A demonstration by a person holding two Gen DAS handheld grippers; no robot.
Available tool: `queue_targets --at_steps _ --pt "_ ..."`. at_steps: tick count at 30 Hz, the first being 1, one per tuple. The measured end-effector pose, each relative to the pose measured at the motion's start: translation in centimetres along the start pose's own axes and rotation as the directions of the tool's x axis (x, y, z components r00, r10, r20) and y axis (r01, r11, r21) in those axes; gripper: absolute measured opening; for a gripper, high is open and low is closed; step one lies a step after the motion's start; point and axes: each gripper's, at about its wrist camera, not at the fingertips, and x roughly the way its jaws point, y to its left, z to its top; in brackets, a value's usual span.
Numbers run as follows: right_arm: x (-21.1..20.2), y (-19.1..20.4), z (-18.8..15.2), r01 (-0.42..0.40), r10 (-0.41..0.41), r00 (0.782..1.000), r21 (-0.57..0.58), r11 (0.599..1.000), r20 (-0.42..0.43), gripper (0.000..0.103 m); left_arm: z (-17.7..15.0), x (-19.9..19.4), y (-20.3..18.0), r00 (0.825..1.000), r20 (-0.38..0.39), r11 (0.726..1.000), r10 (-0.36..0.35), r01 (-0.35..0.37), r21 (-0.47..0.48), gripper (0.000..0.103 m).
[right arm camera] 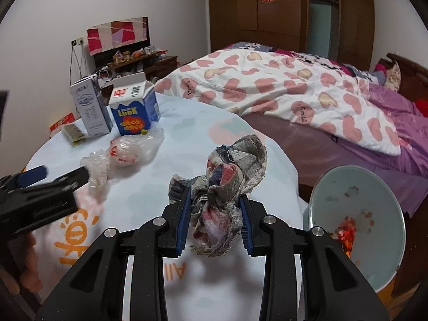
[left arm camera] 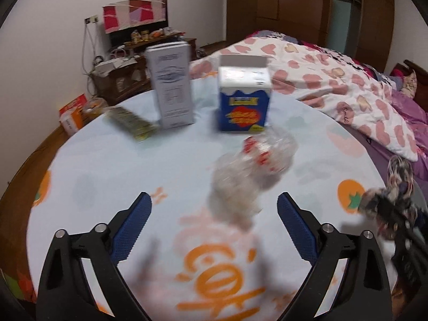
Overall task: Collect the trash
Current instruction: 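Lift the cloth with the right gripper while the left gripper grasps the clear plastic bag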
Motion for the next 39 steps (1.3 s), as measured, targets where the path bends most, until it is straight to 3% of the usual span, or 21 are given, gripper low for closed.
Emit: queue_targets --at_steps 4,10,13,33,39 --pt "0.2 -0.6 -0.2 -0.008 0.008 1.000 0.020 1.000 -0.012 0.033 0.6 2.7 -1.9 0.999 -0.051 0.999 0.000 0.002 0.037 0.078" --pt "0.1 -0.8 -0.3 -0.012 0.012 1.000 0.037 0.999 -0.015 0.033 0.1 4.7 -2.3 0.995 -0.099 0.999 -0.015 0.018 0.034 0.037" --pt "0.0 -0.9 -0.4 -0.013 0.013 1.000 0.047 0.999 -0.014 0.033 -0.2 4.5 -2.3 0.995 -0.094 0.999 -0.021 0.025 0.037 0.026" --pt "-5.2 0.3 -2.3 -0.053 0.051 0.998 0.049 0.997 0.036 0.033 -3.9 -4.9 0.2 1.000 0.024 0.999 0.015 -0.016 0.043 0.024" --pt "-6.9 0.4 -3.2 -0.060 0.058 0.997 0.043 0.997 0.048 0.033 -5.5 -6.7 0.4 1.000 0.021 1.000 0.004 -0.004 0.031 0.024"
